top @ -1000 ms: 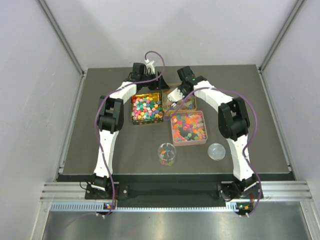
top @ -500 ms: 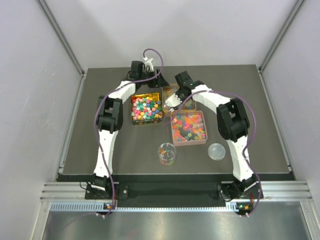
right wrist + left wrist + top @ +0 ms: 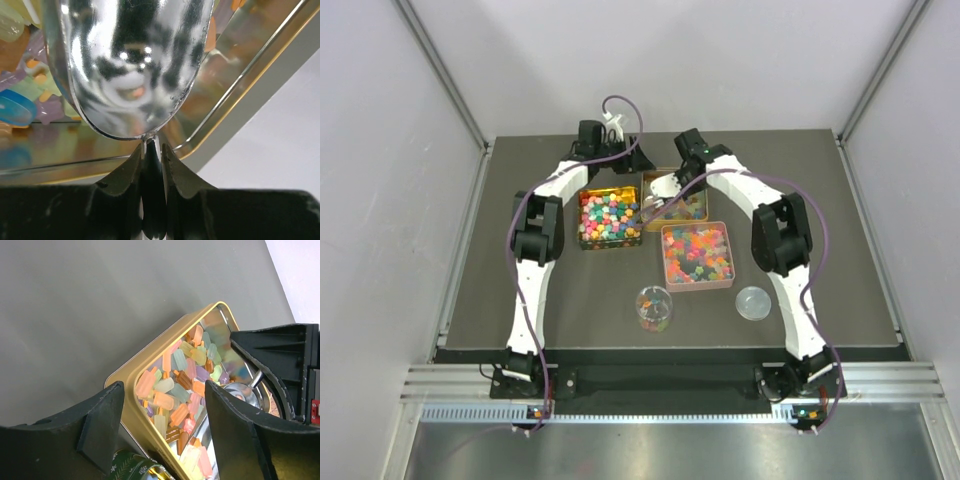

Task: Pack the candies
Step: Scoop the fake candies from the storage box.

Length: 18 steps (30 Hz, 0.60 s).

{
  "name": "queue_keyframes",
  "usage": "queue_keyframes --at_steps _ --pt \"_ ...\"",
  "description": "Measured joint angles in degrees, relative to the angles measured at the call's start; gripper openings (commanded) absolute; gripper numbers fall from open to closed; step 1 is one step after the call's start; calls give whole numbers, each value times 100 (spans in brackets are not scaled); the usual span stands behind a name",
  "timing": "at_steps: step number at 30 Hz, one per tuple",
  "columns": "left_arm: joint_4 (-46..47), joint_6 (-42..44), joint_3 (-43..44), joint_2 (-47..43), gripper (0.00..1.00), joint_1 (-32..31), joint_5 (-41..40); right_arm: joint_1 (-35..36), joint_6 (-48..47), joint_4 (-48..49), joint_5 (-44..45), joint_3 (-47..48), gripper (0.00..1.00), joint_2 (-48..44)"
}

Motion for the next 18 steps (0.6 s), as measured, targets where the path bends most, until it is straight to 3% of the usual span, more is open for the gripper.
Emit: queue_keyframes --at_steps 10,18 --pt "-52 133 142 0 84 0 -101 -142 844 470 -361 -658 0 -87" --pt "-278 573 693 -122 87 83 -417 -214 1609 1235 -573 -1681 0 -715"
